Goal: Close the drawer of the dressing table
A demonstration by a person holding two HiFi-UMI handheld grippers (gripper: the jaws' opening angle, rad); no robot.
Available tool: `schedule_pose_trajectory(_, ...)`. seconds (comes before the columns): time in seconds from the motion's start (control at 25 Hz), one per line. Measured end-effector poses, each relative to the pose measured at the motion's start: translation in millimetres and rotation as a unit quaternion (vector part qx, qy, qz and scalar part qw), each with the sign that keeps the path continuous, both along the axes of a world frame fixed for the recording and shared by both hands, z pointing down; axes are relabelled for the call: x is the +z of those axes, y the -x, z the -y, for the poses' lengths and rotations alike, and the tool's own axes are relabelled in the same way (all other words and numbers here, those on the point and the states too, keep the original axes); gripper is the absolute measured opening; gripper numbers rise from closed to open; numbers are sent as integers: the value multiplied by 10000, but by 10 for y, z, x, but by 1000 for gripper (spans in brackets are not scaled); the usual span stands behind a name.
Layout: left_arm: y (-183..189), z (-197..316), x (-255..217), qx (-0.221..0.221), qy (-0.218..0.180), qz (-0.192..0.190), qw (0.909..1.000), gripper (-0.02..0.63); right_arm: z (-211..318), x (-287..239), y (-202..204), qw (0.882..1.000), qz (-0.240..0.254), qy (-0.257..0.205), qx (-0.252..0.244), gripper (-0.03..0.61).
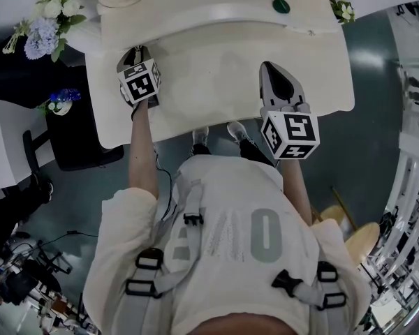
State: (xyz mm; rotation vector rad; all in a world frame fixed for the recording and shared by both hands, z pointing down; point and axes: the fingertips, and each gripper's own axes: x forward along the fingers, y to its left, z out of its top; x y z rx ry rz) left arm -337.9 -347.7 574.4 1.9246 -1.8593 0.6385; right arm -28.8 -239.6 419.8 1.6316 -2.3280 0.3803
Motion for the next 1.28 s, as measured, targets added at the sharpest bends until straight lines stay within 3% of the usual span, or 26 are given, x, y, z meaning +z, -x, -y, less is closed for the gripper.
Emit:
schedule_pose_trajectory(0.32, -51, -143, -251, 25, -213, 122, 9997, 109, -77, -58, 40, 9998, 96, -86, -183, 8)
schedule_pose_trajectory(0.56, -205, -257, -925, 160, -921, 361, 9950, 109, -75, -147, 93, 9987, 148, -262, -406, 8)
schedule_pose_trajectory(0.96, -856, -784, -2398, 304, -2573, 43, 9659, 95, -27, -501, 209, 9938, 312, -767, -748, 8)
schedule_pose_trajectory(1.08, -1042, -1033, -2609, 276, -2906, -83, 9564, 46, -51, -602, 200, 9922, 362, -885, -797, 8)
schedule_pose_trajectory(1.28, -1267, -1265, -2668, 452, -3184, -21, 9469, 20, -128, -663, 168, 9910, 355, -985, -837, 8)
